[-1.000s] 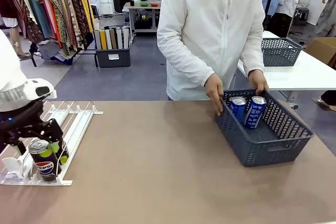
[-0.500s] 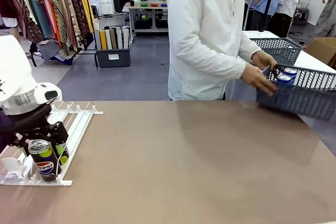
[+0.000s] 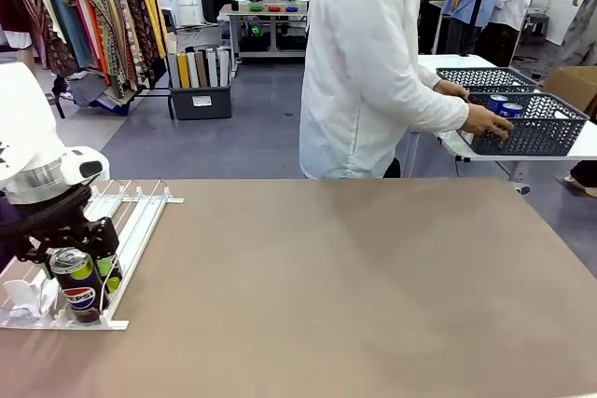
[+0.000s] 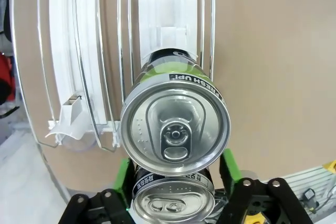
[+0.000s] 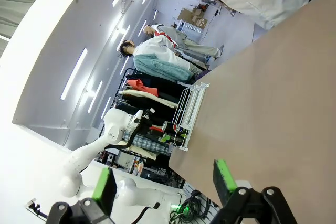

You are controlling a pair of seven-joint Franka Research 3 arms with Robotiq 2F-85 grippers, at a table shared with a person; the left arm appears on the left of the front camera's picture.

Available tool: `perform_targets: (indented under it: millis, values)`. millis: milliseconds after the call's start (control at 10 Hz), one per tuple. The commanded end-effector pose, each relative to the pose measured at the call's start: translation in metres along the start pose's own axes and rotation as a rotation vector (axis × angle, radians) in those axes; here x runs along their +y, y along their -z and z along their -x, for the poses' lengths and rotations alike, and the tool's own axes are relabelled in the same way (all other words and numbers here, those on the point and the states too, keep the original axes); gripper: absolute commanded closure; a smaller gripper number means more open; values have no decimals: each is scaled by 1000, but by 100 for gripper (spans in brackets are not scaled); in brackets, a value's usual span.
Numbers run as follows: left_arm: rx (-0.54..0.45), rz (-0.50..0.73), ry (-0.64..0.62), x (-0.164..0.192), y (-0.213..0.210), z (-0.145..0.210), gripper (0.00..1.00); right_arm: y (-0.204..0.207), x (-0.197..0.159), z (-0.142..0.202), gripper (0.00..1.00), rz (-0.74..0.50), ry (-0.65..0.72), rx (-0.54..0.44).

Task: Retrieve and store the cans from the dispenser.
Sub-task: Pick up one can from the Automatic Can Dispenser and place it in the middle of the table.

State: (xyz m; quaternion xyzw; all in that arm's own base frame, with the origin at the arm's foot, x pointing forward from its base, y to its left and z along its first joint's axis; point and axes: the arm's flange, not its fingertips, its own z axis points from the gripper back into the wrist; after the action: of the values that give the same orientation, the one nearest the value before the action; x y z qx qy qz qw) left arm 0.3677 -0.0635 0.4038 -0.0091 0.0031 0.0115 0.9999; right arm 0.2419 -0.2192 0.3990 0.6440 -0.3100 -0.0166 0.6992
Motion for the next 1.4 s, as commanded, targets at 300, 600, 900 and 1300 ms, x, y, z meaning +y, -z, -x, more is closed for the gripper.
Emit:
perform_targets:
  millis: [300, 600, 900, 1300]
  values:
    - [-20, -17, -21, 0, -1, 1, 100, -1, 4, -1, 0, -4, 2, 9]
    - [-71, -3, -42, 9, -25, 11, 100, -1, 4, -1, 0, -4, 2, 9]
    - [-238, -3, -9, 22, -130, 61, 100, -1, 4, -1, 0, -4, 2, 9]
    - [-420, -2, -35, 39, -194, 120, 100, -1, 4, -1, 0, -4, 2, 9]
